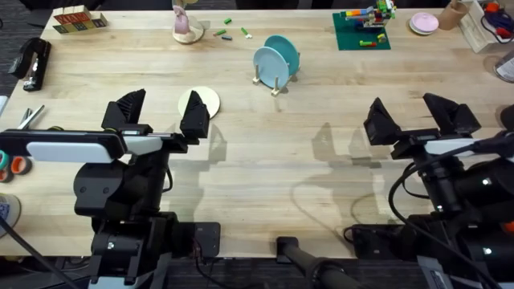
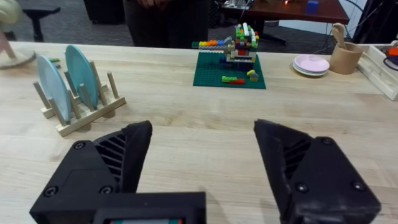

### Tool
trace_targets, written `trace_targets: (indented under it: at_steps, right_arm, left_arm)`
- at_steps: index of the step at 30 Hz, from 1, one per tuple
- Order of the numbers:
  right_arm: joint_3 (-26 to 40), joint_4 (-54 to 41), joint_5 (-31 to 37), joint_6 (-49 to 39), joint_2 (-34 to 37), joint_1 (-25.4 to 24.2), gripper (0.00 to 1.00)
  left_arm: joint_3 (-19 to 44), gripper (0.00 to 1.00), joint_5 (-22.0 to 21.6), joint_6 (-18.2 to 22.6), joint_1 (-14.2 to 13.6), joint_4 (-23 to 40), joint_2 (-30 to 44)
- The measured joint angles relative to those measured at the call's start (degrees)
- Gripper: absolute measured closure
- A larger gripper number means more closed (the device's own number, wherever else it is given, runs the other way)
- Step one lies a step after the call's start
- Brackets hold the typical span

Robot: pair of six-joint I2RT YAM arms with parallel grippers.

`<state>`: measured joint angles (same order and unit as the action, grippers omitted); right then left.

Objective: Pick up the plates from the table one by one and place each into a slot on the dish rack.

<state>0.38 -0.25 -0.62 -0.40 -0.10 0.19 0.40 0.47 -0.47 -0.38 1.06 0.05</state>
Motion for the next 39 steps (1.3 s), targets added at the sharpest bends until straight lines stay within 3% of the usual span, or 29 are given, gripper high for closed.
trace_targets:
  at_steps: [13,21,26,33,39]
  right_arm:
    - [0.0,-0.2,0.0,0.0,0.0,0.0,0.007]
    - [0.0,1.59,0.0,0.0,0.0,0.0,0.007]
    - [0.83,2.4,0.0,0.0,0.02,0.0,0.007]
    - [8.22,2.41,0.0,0.0,2.57,0.0,0.008]
    - [19.1,-1.04,-0.02,0.0,12.16,0.0,0.007]
  left_arm:
    - [0.0,0.006,-0.07,0.0,0.0,-0.16,0.0]
    - [0.02,0.007,-0.07,0.0,0.0,-6.66,0.0]
    - [0.81,0.007,-0.07,0.0,0.0,-4.65,-0.02]
    - [9.05,0.007,-0.11,0.0,0.0,2.48,0.43]
    - [20.55,0.008,-0.13,-0.02,0.0,10.77,6.69]
